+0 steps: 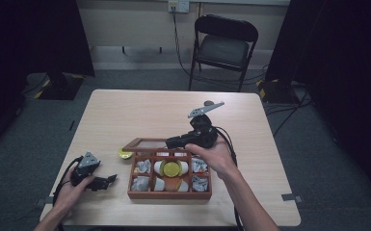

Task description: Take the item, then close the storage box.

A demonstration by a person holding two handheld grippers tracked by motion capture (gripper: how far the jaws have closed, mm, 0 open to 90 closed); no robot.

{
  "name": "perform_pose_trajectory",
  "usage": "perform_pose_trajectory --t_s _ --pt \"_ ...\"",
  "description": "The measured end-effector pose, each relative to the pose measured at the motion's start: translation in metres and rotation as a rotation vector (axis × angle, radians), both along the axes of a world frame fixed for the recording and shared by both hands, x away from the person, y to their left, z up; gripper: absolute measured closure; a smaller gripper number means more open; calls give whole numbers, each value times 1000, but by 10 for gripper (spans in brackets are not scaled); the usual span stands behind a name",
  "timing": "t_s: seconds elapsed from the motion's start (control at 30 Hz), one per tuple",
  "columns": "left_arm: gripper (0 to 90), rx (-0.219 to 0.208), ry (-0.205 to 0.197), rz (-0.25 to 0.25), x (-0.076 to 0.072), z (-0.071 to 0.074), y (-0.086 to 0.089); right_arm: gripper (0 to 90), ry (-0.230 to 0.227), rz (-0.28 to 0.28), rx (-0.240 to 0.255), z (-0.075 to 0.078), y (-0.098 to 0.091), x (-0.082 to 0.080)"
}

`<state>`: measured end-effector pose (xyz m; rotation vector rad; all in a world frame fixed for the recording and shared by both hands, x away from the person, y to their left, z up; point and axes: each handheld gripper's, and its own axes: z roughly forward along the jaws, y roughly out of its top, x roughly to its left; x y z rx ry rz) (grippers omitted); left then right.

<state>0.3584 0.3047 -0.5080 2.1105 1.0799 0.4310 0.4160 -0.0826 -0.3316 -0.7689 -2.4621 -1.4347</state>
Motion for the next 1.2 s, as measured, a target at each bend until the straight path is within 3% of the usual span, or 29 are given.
perform_pose_trajectory --t_s 0.4,0.67,1.2 --pt "5 14 13 -34 2 -1 -2 815 -24 -4 -18 -3 1 -8" --pt "4 14 13 -34 2 -1 -2 815 -52 -1 -27 -3 2 -11" --pt "0 12 15 -43 6 -1 -1 814 -54 7 -69 -9 5 -21"
